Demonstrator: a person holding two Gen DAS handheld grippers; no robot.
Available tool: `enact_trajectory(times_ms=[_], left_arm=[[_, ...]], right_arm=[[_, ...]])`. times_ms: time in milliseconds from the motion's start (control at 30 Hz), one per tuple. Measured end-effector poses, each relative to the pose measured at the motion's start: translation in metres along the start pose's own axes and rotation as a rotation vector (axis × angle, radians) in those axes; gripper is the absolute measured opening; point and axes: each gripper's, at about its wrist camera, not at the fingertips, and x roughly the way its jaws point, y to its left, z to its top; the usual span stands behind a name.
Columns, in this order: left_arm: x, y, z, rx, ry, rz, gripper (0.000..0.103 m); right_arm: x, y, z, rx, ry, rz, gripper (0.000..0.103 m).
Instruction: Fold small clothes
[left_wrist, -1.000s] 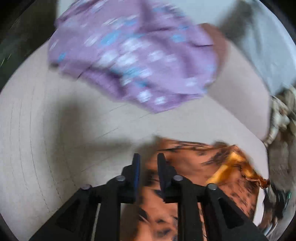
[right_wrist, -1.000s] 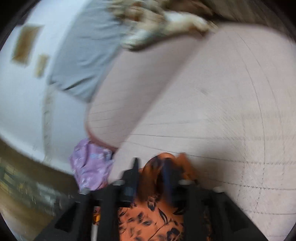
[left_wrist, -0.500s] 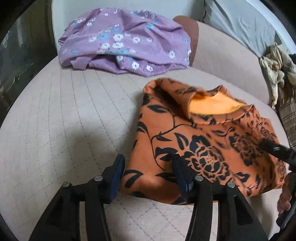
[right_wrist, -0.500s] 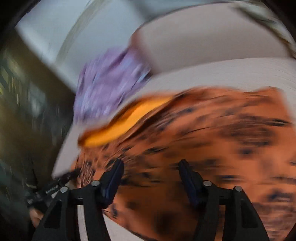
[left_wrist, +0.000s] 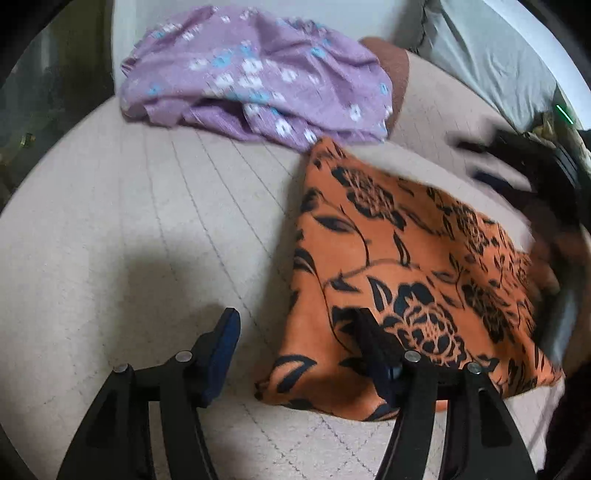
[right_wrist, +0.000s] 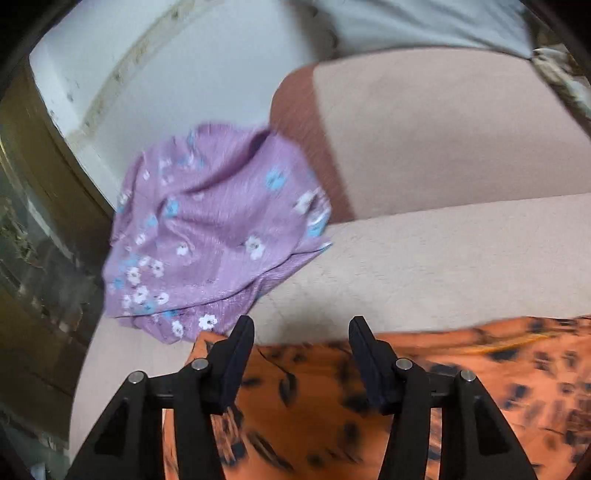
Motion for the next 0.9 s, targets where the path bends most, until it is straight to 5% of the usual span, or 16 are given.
enact_trajectory(times_ms=[100, 233, 367, 467, 633, 900], left_arm=[[-0.007, -0.006, 0.002, 0.037, -0.049, 0.038, 0.066], [0.016, -0.019, -0.012, 0.143, 0.035, 0.141, 0.068], [-0.003, -0.015, -0.014, 0.131, 0.016, 0.139, 0.071], [-0.024, -0.003, -0.024, 0.061, -0.008, 0.143, 0.071], [-0.052, 0.005, -0.05, -0.07, -0.018, -0.024, 0.073], [-0.013, 0.006, -0.048, -0.287, 0.1, -0.303, 0.078]], right_arm=[[-0.057, -0.034, -0.028, -0.062, 0.006, -0.056, 0.057], [-0.131, -0.096, -0.083, -0.018, 0.044, -0.138, 0.057], [-0.146, -0.16, -0.148, 0.066, 0.257, -0.219, 0.056], [-0.18, -0.158, -0.158, 0.046, 0.188, -0.183, 0.058], [-0.231, -0.171, -0.168, 0.252, 0.083, 0.017, 0.066], [-0.212, -0.215, -0.202, 0.612, 0.093, 0.189, 0.067]])
